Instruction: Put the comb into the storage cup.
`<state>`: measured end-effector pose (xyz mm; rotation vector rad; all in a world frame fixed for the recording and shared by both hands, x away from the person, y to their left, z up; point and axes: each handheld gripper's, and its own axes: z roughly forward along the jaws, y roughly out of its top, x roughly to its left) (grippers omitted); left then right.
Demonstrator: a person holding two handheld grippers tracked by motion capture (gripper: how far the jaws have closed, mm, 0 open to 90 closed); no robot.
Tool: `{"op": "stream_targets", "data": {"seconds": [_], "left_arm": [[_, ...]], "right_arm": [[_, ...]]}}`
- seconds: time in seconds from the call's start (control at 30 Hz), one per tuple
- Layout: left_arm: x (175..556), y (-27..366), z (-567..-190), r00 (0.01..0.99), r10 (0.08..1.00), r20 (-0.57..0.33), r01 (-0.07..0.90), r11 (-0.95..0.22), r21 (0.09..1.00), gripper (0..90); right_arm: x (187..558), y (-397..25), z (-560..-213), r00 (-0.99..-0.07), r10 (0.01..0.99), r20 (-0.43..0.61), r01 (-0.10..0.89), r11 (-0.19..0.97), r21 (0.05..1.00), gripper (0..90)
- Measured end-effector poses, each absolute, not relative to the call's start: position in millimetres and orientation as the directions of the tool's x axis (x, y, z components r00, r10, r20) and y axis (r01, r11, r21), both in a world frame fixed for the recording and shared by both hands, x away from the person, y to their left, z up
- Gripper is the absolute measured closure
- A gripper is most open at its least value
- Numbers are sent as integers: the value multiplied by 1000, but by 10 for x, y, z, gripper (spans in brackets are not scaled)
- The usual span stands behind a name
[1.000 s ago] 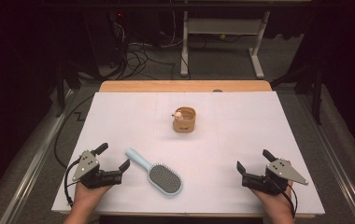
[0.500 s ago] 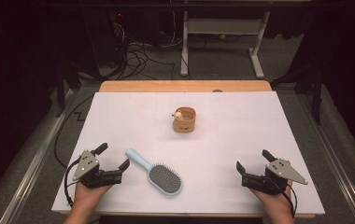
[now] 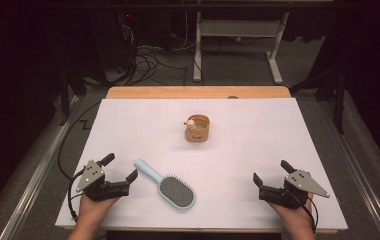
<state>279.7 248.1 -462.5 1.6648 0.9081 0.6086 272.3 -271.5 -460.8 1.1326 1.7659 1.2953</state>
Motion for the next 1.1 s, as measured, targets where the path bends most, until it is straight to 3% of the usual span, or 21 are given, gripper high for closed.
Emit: {"op": "stream_targets", "data": {"seconds": [0.57,0.63,0.7,0.77,0.83,0.87,0.97,1.0,1.1], "left_arm": [[2806,2496,-4603,590,801,-101,316,-115,942,246],[2815,2496,-4600,582,806,-109,333,-113,936,342],[2815,2494,-4599,582,806,-107,334,-117,935,361],[2818,2486,-4600,594,797,-105,338,-129,932,488],[2821,2461,-4601,600,796,-83,349,-167,922,511],[2820,2445,-4603,605,793,-73,351,-184,918,592],[2812,2385,-4604,625,780,-43,356,-236,904,708],[2808,2361,-4603,630,776,-35,356,-248,901,708],[2805,2284,-4579,622,783,-12,362,-275,891,843]], "right_arm": [[2723,-2719,-4605,-404,914,-20,255,134,958,2],[2725,-2719,-4604,-405,914,-22,254,136,958,2],[2726,-2720,-4604,-405,914,-23,254,137,958,2],[2729,-2726,-4604,-407,913,-21,253,135,958,2],[2728,-2727,-4603,-405,914,-21,253,134,958,2],[2727,-2732,-4601,-407,913,-24,251,137,958,2],[2727,-2741,-4599,-407,913,-21,250,134,959,2],[2727,-2741,-4599,-407,913,-21,250,134,959,2],[2727,-2756,-4596,-405,914,-22,248,133,959,2]]}}
